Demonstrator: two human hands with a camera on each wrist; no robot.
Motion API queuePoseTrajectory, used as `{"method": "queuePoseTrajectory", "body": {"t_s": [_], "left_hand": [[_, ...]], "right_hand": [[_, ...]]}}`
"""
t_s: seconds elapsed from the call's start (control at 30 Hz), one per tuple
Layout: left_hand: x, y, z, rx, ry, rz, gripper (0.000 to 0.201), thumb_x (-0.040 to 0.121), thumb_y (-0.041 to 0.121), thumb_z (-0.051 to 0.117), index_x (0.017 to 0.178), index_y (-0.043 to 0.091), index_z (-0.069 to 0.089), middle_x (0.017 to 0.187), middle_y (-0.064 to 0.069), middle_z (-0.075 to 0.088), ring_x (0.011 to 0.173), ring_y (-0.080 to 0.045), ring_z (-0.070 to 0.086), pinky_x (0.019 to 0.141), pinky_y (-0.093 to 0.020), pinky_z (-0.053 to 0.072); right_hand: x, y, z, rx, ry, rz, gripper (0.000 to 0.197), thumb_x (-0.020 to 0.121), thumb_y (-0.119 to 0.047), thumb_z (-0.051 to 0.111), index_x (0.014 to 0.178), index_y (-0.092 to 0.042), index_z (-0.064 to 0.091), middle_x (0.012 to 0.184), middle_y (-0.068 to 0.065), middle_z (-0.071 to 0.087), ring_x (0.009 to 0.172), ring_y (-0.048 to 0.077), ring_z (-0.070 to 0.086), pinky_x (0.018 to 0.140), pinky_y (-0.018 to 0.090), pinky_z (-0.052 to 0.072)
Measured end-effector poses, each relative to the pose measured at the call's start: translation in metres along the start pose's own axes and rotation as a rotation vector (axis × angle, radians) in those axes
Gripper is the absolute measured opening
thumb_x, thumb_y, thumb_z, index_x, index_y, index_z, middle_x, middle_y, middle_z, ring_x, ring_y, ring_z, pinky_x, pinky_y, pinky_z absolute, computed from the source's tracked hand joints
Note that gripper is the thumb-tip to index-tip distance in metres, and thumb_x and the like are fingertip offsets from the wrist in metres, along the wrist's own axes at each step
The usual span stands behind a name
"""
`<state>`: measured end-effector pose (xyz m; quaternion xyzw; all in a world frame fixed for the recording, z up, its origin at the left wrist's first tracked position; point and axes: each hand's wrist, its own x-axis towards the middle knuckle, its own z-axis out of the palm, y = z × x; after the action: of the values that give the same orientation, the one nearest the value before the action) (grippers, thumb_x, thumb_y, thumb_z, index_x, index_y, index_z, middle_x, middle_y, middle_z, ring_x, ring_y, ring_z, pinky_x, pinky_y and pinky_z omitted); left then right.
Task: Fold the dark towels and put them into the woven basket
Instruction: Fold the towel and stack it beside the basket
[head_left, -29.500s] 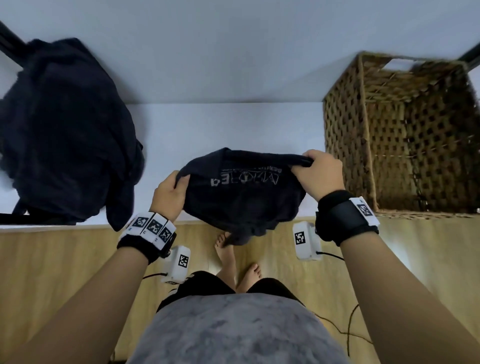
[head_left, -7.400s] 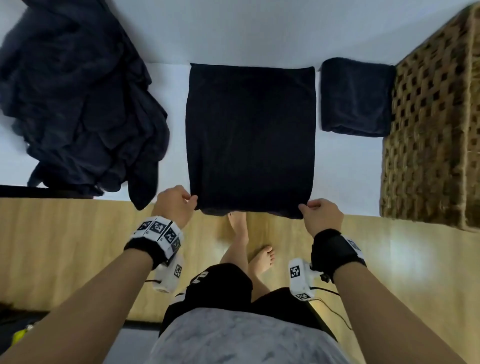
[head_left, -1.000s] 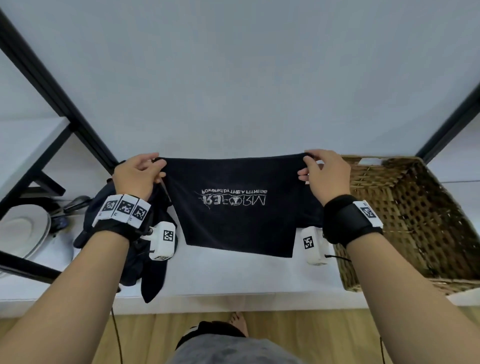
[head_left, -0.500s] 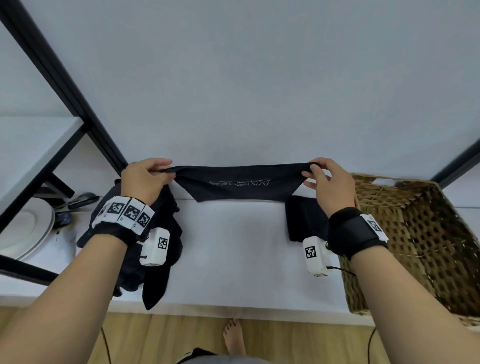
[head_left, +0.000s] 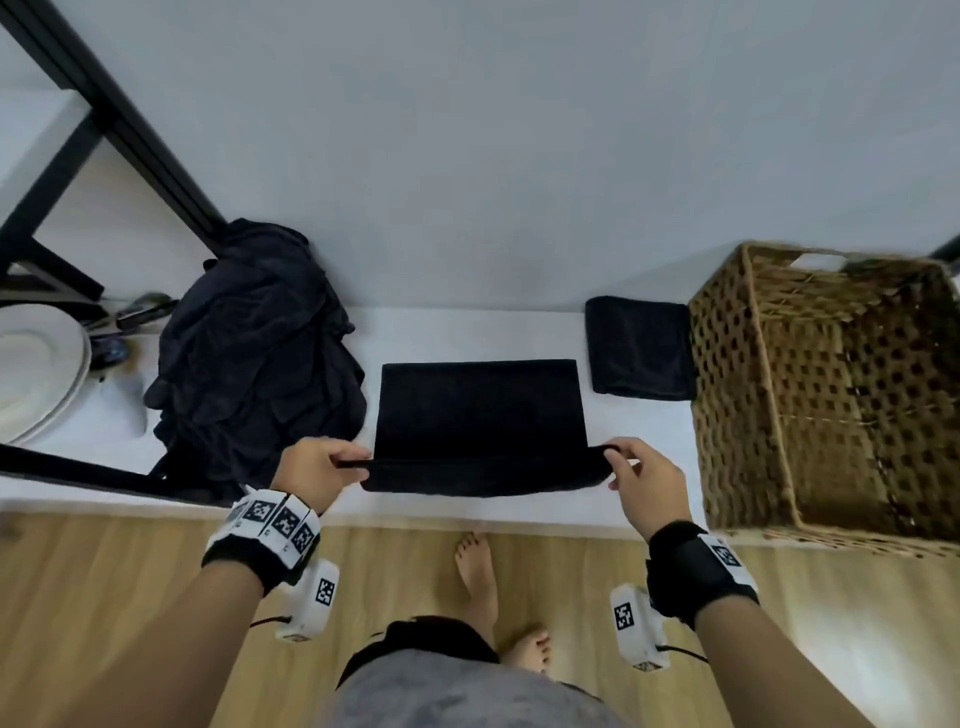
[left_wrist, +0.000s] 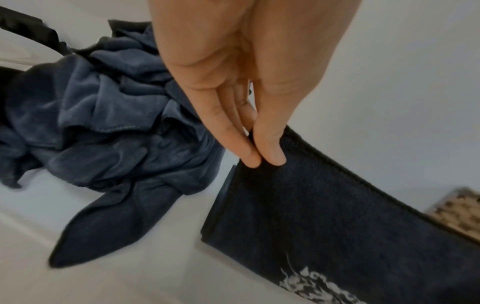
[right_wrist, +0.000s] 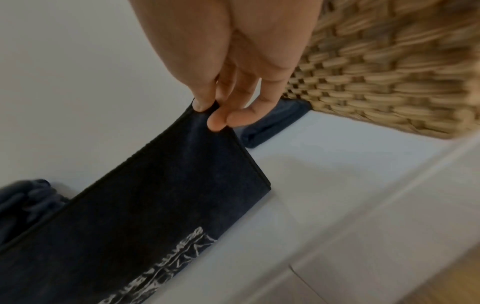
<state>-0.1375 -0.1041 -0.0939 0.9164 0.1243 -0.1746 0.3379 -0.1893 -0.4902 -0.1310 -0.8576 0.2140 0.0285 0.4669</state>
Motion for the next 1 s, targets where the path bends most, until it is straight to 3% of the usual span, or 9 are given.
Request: {"method": "queuePoseTrajectory", "body": {"t_s": [0.1, 0.2, 0.3, 0.4, 0.5, 0.67, 0.87, 1.0], "left_hand": [[0.004, -0.012, 0.012, 0.131, -0.121, 0.012, 0.017, 0.081, 0.012, 0.076, 0.092, 0.025, 0.077, 0.091, 0.007, 0.066, 0.089, -0.011, 0.061, 0.080, -0.019, 0.040], [0.015, -0.014, 0.017, 0.080, -0.218, -0.012, 0.011, 0.087, 0.009, 0.069, 0.094, 0.017, 0.072, 0.095, -0.002, 0.069, 0.094, -0.019, 0.062, 0.085, -0.027, 0.044], [0.035, -0.009, 0.015, -0.014, -0.240, -0.043, 0.011, 0.091, 0.005, 0.063, 0.099, 0.008, 0.070, 0.097, -0.012, 0.069, 0.095, -0.028, 0.063, 0.091, -0.038, 0.047], [0.058, -0.001, 0.011, -0.130, -0.220, -0.056, 0.012, 0.093, 0.000, 0.058, 0.098, 0.008, 0.066, 0.095, -0.018, 0.065, 0.087, -0.029, 0.062, 0.081, -0.042, 0.053], [0.086, 0.005, 0.011, -0.195, -0.173, -0.069, 0.018, 0.095, -0.001, 0.055, 0.099, 0.013, 0.064, 0.096, -0.016, 0.062, 0.085, -0.028, 0.062, 0.069, -0.037, 0.055], [0.132, 0.014, 0.019, -0.165, -0.096, -0.041, 0.018, 0.094, 0.002, 0.057, 0.107, 0.012, 0.066, 0.099, -0.007, 0.062, 0.098, -0.024, 0.059, 0.092, -0.042, 0.051], [0.159, 0.013, 0.033, -0.160, -0.006, -0.026, 0.019, 0.093, 0.004, 0.058, 0.109, 0.011, 0.066, 0.109, -0.008, 0.066, 0.103, -0.022, 0.060, 0.096, -0.033, 0.046], [0.160, 0.005, 0.042, -0.094, 0.064, -0.097, 0.032, 0.093, 0.015, 0.062, 0.125, 0.013, 0.060, 0.121, -0.005, 0.063, 0.110, -0.021, 0.060, 0.096, -0.029, 0.044]], "right_hand": [[-0.006, 0.015, 0.009, -0.082, -0.044, 0.042, 0.009, 0.096, -0.019, 0.060, 0.095, -0.024, 0.068, 0.085, -0.009, 0.066, 0.070, 0.010, 0.062, 0.062, 0.012, 0.040], [0.003, 0.015, 0.014, -0.132, -0.072, 0.067, 0.011, 0.097, -0.020, 0.059, 0.099, -0.020, 0.070, 0.083, -0.011, 0.064, 0.078, 0.010, 0.059, 0.067, 0.012, 0.039], [0.025, 0.005, 0.017, -0.160, -0.082, 0.062, 0.011, 0.096, -0.020, 0.060, 0.101, -0.019, 0.070, 0.084, -0.008, 0.065, 0.083, 0.013, 0.059, 0.074, 0.020, 0.040], [0.056, -0.010, 0.021, -0.158, -0.058, 0.074, 0.009, 0.095, -0.020, 0.061, 0.102, -0.020, 0.067, 0.079, -0.009, 0.063, 0.078, 0.011, 0.057, 0.073, 0.019, 0.037], [0.088, -0.023, 0.028, -0.157, -0.031, 0.083, 0.010, 0.095, -0.019, 0.062, 0.103, -0.020, 0.066, 0.079, -0.009, 0.061, 0.078, 0.013, 0.057, 0.075, 0.021, 0.037], [0.134, -0.028, 0.046, -0.156, 0.000, 0.114, 0.011, 0.093, -0.016, 0.063, 0.103, -0.014, 0.068, 0.083, -0.003, 0.062, 0.085, 0.016, 0.057, 0.081, 0.023, 0.040], [0.161, -0.022, 0.060, -0.160, 0.025, 0.149, 0.014, 0.093, -0.017, 0.064, 0.105, -0.014, 0.067, 0.094, 0.001, 0.068, 0.092, 0.019, 0.060, 0.087, 0.022, 0.040], [0.152, -0.017, 0.064, -0.074, 0.064, 0.112, 0.039, 0.087, -0.009, 0.070, 0.124, -0.015, 0.058, 0.106, -0.006, 0.063, 0.094, 0.011, 0.060, 0.087, 0.020, 0.042]]}}
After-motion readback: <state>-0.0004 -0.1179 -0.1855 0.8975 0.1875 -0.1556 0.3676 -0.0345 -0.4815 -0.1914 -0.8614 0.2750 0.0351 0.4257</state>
